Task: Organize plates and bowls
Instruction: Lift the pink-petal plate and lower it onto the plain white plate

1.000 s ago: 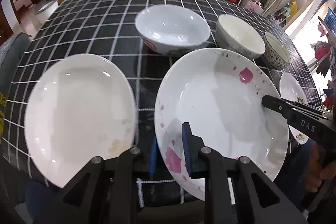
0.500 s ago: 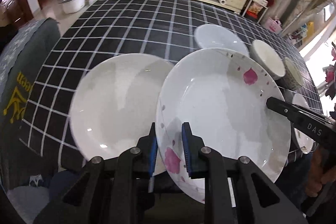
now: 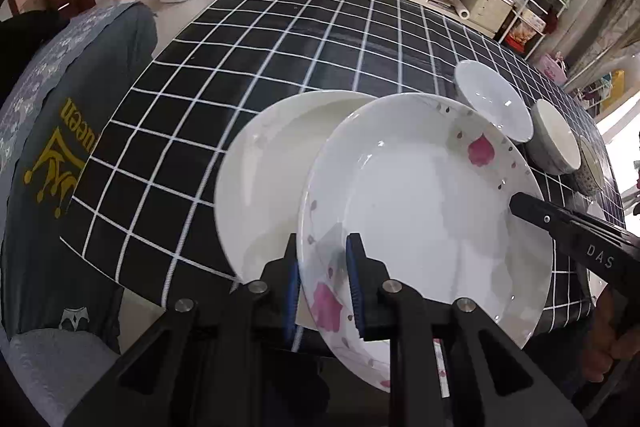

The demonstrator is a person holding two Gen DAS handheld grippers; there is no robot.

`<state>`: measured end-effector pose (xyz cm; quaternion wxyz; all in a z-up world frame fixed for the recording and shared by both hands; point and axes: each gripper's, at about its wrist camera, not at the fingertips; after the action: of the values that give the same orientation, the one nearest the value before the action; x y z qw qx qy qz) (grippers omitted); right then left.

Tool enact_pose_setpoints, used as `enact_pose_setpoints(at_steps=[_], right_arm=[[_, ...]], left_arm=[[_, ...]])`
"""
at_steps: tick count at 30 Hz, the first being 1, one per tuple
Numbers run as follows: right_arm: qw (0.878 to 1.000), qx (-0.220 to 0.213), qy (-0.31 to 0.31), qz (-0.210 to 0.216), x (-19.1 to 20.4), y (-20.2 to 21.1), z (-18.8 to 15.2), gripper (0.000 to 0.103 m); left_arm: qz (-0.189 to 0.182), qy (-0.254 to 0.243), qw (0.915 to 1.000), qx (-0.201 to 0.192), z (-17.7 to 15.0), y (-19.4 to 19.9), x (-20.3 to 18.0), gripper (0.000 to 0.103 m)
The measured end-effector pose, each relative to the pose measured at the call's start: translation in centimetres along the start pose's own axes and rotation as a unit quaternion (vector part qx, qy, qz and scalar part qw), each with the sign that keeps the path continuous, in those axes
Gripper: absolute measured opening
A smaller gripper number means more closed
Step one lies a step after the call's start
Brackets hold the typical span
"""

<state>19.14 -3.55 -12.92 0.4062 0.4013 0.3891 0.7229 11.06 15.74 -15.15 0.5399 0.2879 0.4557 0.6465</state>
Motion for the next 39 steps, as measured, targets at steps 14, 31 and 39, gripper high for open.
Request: enact_pose_setpoints(at_steps=[14, 31, 39], right_arm=[[0.999, 0.01, 0.03, -0.017, 2.7, -1.7, 0.8, 0.017], [0.998, 0.023, 0.046, -0.036, 4.5, -4.0, 1.0, 0.017], [0.997, 0.008, 0.057, -0.048, 4.7, -3.2, 0.6, 0.018]], left_arm=[[0.003, 0.028, 0.9996, 0.005, 0.4, -0.4, 2.8, 0.019], [0.024, 0.044, 0.9987, 0.0, 1.2, -1.0, 4.8, 0.019], [0.024, 0.044, 0.9987, -0.009, 0.5, -0.4, 4.9, 0.02]])
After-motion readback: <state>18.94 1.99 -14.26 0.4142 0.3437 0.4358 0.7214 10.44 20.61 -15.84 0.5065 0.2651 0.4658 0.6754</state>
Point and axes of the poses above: each gripper's, at about its wrist camera, not at the fingertips, and y roughly against the way its jaws point, x to its left, z to its top, and after that the axes turned 4 degrees about -y, right-handed
